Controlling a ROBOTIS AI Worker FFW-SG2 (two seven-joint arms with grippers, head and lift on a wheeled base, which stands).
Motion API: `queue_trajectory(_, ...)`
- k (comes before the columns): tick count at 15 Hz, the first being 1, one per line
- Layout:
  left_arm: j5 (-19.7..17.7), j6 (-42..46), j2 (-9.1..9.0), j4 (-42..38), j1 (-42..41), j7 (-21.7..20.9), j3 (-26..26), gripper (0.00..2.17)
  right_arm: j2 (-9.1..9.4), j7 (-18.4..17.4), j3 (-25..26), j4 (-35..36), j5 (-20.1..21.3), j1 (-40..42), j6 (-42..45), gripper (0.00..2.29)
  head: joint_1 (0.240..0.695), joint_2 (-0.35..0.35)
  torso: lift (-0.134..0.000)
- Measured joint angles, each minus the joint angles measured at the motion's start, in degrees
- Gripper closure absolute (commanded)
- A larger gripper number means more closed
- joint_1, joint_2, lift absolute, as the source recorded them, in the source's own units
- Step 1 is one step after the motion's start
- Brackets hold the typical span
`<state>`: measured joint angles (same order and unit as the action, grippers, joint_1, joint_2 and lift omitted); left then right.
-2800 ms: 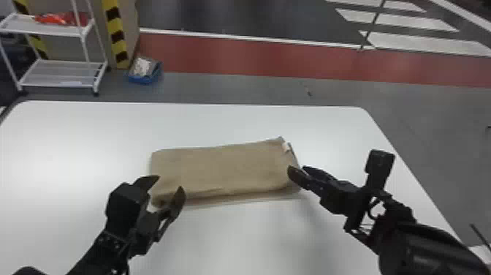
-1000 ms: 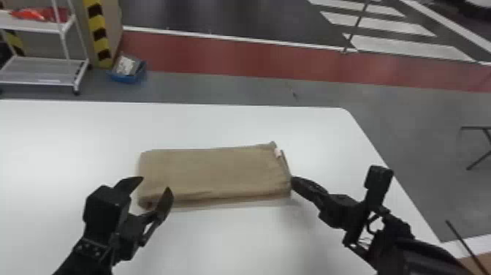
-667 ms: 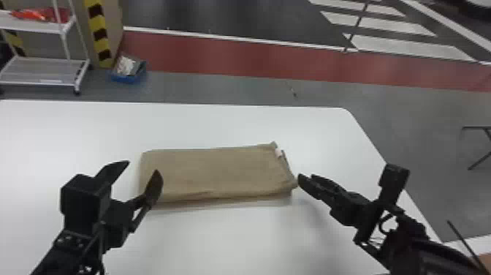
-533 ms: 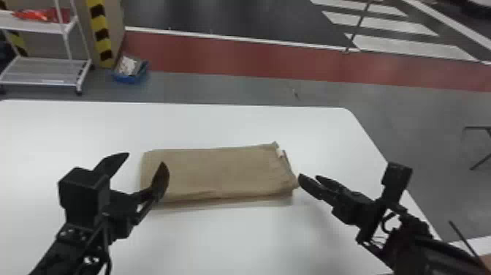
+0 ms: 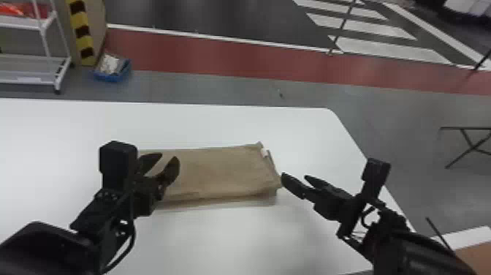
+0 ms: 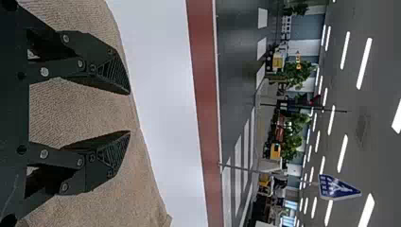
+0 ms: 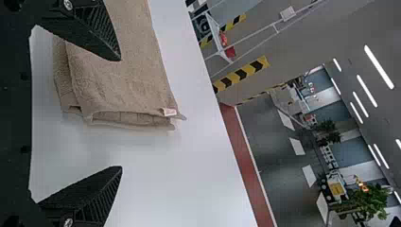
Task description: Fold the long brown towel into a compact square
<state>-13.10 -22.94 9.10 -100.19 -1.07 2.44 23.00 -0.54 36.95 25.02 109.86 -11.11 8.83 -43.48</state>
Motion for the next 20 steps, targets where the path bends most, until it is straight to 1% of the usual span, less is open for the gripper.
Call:
queue_trajectory(2,0.2,-2.1,-0.07,0.8,1.3,0.3,0.1,2.03,-0.26,0.1,0.0,-2.3,1.2,-4.0,-2.2,0.07,0.695,-0.275,-0.124)
queue_trajectory(4,0.8,-5.5,-0.07,1.5,2.4,0.5,0.4,2.03,-0.41,0.2,-0.5,-4.6,3.6,-9.3,-9.5,0.08,0.695,-0.263,-0.124)
queue_trajectory(5,1.2,-6.3,-0.06,1.9,2.8,0.4,0.5,2.03,-0.42,0.2,-1.2,-5.5,5.0,-11.1,-11.6,0.08,0.695,-0.257,-0.124)
queue_trajectory(8,2.6,-6.7,0.01,3.1,3.2,0.0,0.6,2.03,-0.3,-0.6,-4.8,-8.5,10.2,-15.8,-14.0,0.17,0.695,-0.227,-0.124)
queue_trajectory(9,2.8,-6.7,0.06,3.5,3.4,-0.1,0.5,2.03,-0.16,-0.8,-6.2,-10.0,12.3,-17.5,-14.3,0.21,0.695,-0.219,-0.124)
queue_trajectory(11,2.8,-6.7,0.3,3.9,3.6,-0.2,0.3,2.03,0.09,-1.0,-8.6,-13.1,17.0,-20.5,-15.0,0.23,0.695,-0.206,-0.124)
queue_trajectory(12,2.8,-6.7,0.43,4.0,3.6,-0.3,0.1,2.03,0.19,-1.0,-9.6,-14.7,19.1,-21.9,-15.8,0.31,0.695,-0.2,-0.124)
queue_trajectory(13,2.9,-6.7,0.52,4.0,3.6,-0.5,0.0,2.03,0.24,-1.0,-10.3,-15.8,20.5,-22.9,-16.7,0.32,0.695,-0.192,-0.124)
queue_trajectory(15,2.9,-6.7,0.64,4.3,3.8,-0.9,-0.1,2.03,0.27,-1.0,-11.0,-17.7,22.1,-24.0,-18.1,0.32,0.695,-0.189,-0.124)
queue_trajectory(20,3.9,-6.7,0.57,5.6,4.8,-1.3,0.4,2.03,0.19,-0.2,-10.8,-19.5,22.2,-24.9,-20.5,0.38,0.695,-0.188,-0.124)
